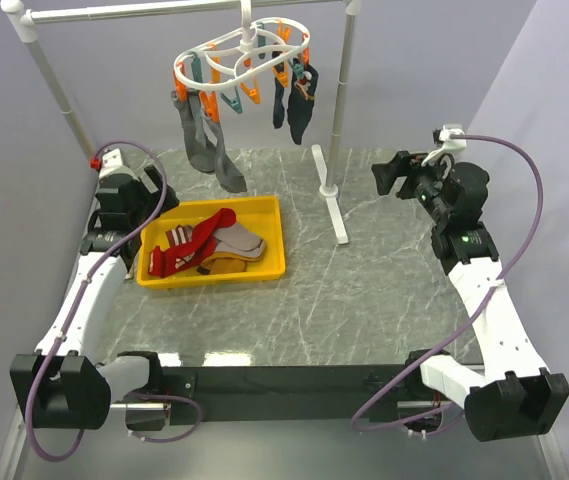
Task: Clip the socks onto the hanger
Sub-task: Open the clamp at the hanger.
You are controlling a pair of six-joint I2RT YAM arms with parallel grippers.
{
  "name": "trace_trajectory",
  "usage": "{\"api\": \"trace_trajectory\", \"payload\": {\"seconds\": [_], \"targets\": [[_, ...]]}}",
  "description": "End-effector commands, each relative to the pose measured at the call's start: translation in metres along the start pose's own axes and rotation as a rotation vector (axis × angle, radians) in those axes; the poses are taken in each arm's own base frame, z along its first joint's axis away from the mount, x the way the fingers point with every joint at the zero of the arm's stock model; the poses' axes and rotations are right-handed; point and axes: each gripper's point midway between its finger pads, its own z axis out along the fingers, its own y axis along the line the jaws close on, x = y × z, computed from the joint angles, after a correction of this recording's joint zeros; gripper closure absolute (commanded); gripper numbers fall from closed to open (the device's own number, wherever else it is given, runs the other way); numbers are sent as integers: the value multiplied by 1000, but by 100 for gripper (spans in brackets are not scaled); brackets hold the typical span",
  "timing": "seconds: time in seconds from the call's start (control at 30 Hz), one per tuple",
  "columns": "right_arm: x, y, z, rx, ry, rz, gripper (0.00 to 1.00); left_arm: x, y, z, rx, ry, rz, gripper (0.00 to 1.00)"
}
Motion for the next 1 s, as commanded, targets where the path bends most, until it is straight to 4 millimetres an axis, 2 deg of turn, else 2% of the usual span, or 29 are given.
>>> {"api": "trace_trajectory", "payload": {"seconds": [0.0, 0.13, 0.2, 0.37, 0.6, 0.73, 0.9, 0.97], "targets": [[-18, 12, -2, -34, -77, -11, 13, -32, -27, -9, 118, -80, 26, 1], [-17, 19, 5, -53, -79, -9, 13, -37, -48, -25, 256, -113, 96, 1], [-15, 25, 8, -61, -65, -2, 13, -44, -69, -39, 393, -166, 142, 1], [-14, 43, 18, -81, -67, -24, 13, -57, -101, -66, 525, -199, 189, 3], [-14, 87, 41, -170, -51, -41, 14, -41, -129, -109, 649, -176, 201, 11], [-22, 114, 49, -238, -82, -26, 16, -36, -147, -140, 745, -183, 175, 14], [-42, 143, 66, -282, -137, -19, 20, -35, -170, -154, 850, -181, 165, 20], [-52, 141, 77, -230, -165, -10, 24, -33, -181, -157, 877, -165, 160, 21]]}}
